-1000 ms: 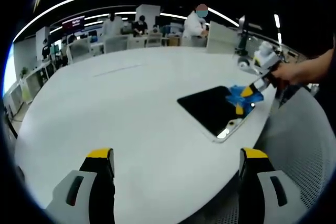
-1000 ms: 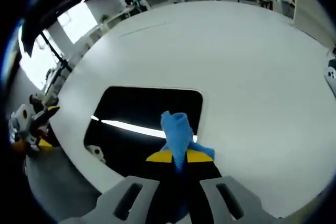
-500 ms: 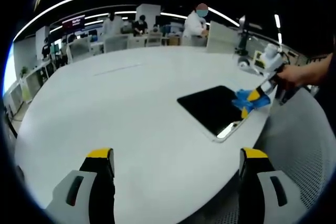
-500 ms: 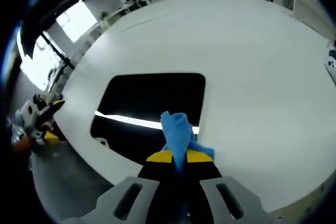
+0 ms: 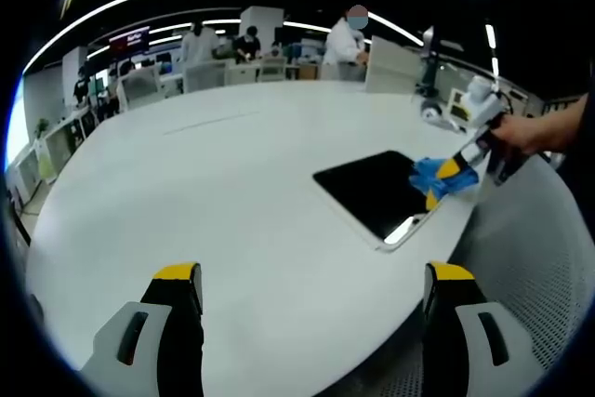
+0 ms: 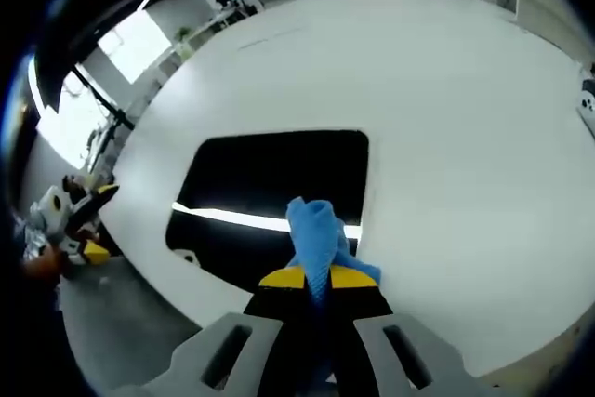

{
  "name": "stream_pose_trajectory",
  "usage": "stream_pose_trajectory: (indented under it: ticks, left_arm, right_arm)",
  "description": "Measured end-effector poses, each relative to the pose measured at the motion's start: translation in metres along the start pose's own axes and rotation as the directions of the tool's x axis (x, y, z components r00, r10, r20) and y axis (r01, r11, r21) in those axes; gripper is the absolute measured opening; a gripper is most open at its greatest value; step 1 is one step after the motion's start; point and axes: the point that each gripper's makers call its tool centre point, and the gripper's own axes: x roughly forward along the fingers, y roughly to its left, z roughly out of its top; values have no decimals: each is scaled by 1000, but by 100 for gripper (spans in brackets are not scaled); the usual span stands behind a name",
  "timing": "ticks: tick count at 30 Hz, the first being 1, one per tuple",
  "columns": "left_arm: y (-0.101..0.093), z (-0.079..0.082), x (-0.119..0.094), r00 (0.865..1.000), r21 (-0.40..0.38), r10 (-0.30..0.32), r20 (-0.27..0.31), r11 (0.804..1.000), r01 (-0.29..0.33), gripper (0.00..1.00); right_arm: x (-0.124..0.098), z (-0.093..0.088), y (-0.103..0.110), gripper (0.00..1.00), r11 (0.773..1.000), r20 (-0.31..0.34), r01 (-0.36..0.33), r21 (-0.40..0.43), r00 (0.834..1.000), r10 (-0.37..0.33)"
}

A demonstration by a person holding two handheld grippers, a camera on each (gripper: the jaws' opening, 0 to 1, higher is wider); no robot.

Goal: Wipe the mirror surface with the cleaning cloth until all visible marks leave the cleaned area.

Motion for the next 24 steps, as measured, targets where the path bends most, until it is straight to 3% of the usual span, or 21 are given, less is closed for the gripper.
stream_pose_trajectory:
  ticks: [24]
  left_arm:
    - [1,0,0,1000,6,2,4,1000,-2,98]
  right_arm:
    - [25,9,58,2,994,-31,-48,-97,998,46]
